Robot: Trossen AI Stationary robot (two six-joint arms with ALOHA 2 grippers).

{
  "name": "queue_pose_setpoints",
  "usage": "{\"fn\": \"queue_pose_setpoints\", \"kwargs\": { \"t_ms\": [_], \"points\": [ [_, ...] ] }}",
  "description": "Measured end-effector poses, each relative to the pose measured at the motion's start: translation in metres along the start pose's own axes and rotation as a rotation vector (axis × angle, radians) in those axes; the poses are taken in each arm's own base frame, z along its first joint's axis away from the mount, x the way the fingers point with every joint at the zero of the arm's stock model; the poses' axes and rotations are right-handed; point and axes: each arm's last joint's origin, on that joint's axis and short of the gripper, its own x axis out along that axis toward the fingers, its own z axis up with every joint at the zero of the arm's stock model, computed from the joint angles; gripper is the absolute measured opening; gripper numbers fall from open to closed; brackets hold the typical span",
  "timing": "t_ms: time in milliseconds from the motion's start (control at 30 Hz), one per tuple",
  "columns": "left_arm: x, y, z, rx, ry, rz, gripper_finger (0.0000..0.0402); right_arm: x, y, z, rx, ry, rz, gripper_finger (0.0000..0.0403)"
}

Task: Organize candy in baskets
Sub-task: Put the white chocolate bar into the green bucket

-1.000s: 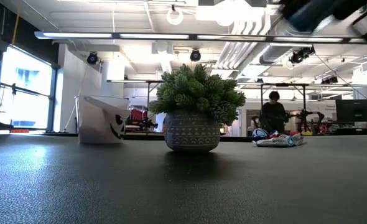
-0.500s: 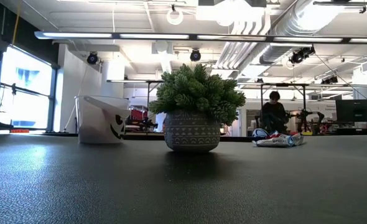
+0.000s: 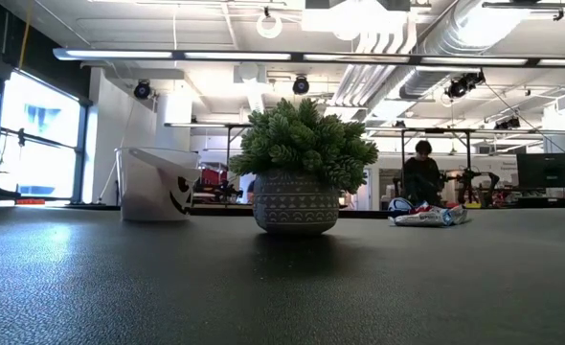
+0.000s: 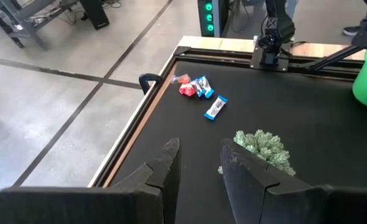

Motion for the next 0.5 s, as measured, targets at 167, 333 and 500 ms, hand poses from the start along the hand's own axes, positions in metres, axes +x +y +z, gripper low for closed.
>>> {"fn": "queue_pose_setpoints", "kwargs": {
  "t_ms": [167, 333, 500],
  "points": [
    [0.001, 0.002, 0.000, 0.013, 0.003, 0.013, 0.0101, -0.001, -0.001, 0.002, 0.003, 0.013, -0.020, 0.0128],
    [0.005, 0.009, 0.001, 0.052, 0.011, 0.047, 0.0101, -0.007, 0.013, 0.010, -0.118, -0.122, 0.144, 0.0117],
    [0.009, 0.017, 0.002, 0.084, 0.024, 0.090, 0.0101, -0.013, 0.017, 0.021, -0.203, -0.211, 0.170, 0.0104]
  ]
}}
